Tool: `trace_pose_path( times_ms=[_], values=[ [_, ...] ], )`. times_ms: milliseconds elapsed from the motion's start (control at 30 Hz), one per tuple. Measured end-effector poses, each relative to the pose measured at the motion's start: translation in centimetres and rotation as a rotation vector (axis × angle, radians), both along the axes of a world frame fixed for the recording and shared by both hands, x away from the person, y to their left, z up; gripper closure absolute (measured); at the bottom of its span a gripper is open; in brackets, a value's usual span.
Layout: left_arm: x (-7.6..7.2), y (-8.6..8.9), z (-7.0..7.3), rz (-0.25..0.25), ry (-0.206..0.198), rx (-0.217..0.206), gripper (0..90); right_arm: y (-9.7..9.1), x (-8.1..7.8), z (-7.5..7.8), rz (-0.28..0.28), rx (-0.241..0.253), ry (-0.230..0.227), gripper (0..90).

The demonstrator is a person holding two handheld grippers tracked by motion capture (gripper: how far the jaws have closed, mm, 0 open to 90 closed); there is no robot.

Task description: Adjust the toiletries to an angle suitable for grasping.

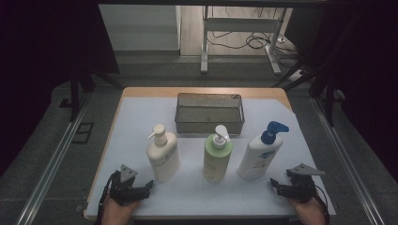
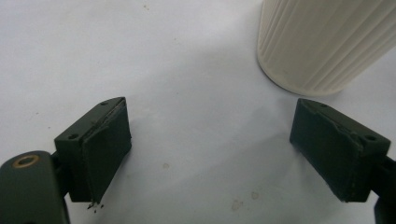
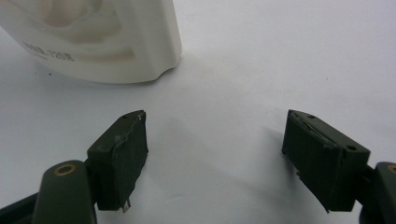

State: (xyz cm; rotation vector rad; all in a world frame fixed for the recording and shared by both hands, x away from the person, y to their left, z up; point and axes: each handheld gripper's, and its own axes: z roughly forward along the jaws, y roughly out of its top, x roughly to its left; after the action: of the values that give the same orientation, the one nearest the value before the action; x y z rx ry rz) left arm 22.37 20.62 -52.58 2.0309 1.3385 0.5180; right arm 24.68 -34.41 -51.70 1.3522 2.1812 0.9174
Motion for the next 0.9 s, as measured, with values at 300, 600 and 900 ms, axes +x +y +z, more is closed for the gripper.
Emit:
trace_pose_path(
  times_ms=[300, 600, 900],
  values=[
    [0.0, 0.0, 0.0, -0.001, -0.002, -0.002, 12.3, 0.1, 0.1, 0.1, 0.021, 0.001, 0.013, 18.0],
    [0.0, 0.0, 0.0, 0.0, -0.004, -0.001, 12.3, -0.1, -0.3, 0.9, 0.011, 0.033, 0.03, 45.3],
    [0.0, 0.0, 0.0, 0.0, -0.004, -0.001, 12.4, 1.0, -0.5, 1.6, 0.107, 0.085, 0.043, 84.1]
  ],
)
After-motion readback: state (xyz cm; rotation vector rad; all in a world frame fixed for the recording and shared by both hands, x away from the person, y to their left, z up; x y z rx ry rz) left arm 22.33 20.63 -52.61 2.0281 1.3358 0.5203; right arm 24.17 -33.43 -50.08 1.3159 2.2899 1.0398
